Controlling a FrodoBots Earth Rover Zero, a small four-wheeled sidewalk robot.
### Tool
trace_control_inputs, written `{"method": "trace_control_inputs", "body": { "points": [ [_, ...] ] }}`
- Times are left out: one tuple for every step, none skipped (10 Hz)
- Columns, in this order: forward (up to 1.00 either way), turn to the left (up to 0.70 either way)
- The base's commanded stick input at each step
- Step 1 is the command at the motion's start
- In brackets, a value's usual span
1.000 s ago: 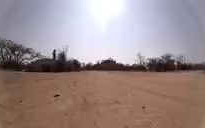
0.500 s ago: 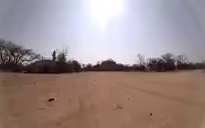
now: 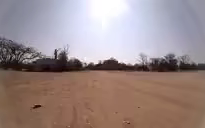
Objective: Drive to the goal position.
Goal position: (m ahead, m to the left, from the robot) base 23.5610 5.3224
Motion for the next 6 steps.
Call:
{"method": "trace_control_inputs", "body": {
  "points": [
    [1.00,0.00],
    [1.00,0.00],
    [1.00,0.00],
    [1.00,0.00],
    [1.00,0.00],
    [1.00,0.00]
  ]
}}
